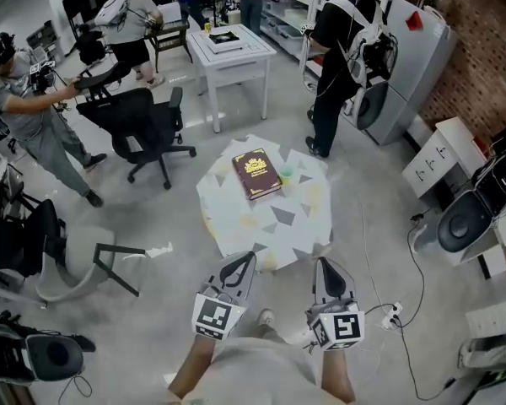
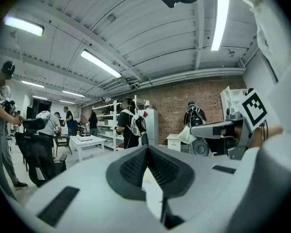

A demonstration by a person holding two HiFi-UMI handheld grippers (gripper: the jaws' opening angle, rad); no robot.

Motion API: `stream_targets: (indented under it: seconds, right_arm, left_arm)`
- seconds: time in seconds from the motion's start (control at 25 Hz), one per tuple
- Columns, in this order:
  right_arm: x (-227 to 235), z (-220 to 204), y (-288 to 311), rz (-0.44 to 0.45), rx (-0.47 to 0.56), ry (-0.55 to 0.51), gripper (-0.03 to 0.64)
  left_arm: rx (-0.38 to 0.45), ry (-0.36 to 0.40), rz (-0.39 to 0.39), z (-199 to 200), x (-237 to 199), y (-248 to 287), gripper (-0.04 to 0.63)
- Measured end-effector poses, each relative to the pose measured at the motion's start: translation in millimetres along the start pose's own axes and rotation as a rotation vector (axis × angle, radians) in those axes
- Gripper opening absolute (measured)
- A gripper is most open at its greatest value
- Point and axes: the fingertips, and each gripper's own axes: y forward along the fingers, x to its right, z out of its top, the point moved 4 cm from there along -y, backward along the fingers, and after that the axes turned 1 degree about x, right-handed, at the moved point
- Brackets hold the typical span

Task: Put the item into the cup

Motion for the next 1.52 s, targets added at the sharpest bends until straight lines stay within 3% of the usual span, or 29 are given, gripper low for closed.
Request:
stream_targets:
  seconds: [0.76,1.52]
  right_arm:
    - [69,-1,63,0.129,0.03,0.067,0.003]
    - [94,4,79,0.126,0.063,0.063,0.003]
  left_arm:
    - [-0.053,0.051,0.119,12,6,72,0.012]
    - [-0.031,0.074,0.098,18,10,108,0.012]
